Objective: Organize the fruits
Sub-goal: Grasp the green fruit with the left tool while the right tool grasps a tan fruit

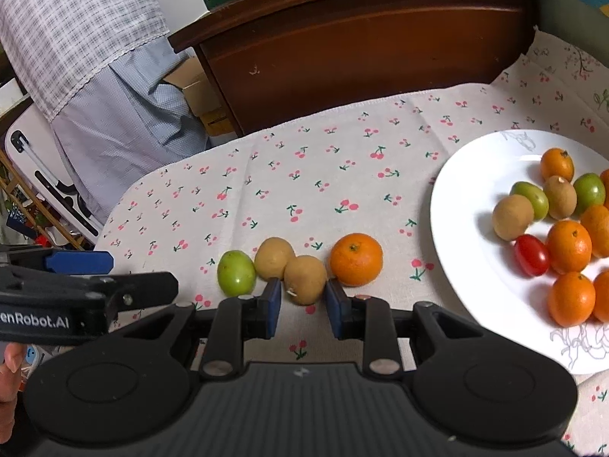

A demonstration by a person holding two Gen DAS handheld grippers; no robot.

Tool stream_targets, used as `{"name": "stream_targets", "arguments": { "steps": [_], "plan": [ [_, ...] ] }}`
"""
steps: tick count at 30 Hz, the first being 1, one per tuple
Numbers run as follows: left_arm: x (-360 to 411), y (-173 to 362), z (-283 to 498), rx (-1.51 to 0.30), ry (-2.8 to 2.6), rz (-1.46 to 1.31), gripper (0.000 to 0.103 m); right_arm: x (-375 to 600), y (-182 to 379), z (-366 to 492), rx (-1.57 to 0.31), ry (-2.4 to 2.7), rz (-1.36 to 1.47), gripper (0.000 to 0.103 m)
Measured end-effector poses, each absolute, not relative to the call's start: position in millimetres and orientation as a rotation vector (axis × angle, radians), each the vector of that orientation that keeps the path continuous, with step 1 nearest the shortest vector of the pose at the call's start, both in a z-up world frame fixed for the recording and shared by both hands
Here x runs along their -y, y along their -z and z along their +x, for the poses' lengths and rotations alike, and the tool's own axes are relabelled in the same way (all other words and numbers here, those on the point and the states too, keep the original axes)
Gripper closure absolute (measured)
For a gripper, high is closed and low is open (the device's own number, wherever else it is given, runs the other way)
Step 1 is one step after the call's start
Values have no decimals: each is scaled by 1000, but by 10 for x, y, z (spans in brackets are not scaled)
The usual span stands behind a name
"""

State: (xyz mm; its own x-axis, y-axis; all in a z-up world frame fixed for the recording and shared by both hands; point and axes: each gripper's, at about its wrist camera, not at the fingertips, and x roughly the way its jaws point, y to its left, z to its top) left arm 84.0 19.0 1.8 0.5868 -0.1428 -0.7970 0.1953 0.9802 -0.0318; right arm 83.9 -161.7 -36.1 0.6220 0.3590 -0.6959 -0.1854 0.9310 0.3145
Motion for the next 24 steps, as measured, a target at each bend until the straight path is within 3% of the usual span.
{"name": "stream_targets", "arguments": {
  "steps": [19, 24],
  "plan": [
    [110, 137, 904, -884, 306, 91, 16, 1882, 250, 601, -849, -329, 209, 80],
    [166, 212, 933, -890, 312, 101, 25, 1935, 251, 576, -851, -326, 214, 80]
  ]
}}
